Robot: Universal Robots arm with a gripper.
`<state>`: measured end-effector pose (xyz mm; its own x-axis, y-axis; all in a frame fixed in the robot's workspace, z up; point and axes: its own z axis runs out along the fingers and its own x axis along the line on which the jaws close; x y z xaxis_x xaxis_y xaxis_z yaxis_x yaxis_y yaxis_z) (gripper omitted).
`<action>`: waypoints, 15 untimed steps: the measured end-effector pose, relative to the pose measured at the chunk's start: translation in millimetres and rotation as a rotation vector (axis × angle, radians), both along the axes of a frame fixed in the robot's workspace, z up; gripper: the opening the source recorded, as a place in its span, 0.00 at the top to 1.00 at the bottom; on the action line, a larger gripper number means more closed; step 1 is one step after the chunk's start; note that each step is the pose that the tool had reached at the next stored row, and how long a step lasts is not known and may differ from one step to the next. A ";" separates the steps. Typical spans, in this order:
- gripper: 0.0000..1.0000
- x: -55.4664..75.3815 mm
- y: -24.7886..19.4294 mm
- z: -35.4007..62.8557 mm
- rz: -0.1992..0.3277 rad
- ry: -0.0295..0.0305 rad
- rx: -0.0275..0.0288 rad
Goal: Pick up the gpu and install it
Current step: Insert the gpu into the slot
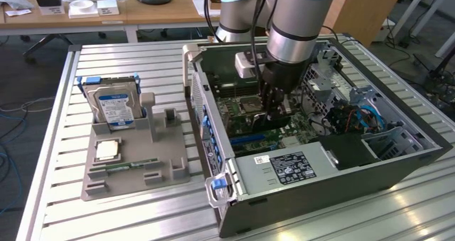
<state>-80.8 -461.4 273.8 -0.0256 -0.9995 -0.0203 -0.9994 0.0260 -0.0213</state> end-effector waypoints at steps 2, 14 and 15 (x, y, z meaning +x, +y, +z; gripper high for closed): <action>0.73 -0.3 0.0 0.0 -0.001 0.0000 0.0000; 0.73 -2.9 0.0 -5.4 -0.004 0.0000 0.0000; 0.73 -3.0 0.0 -6.1 -0.004 0.0000 0.0000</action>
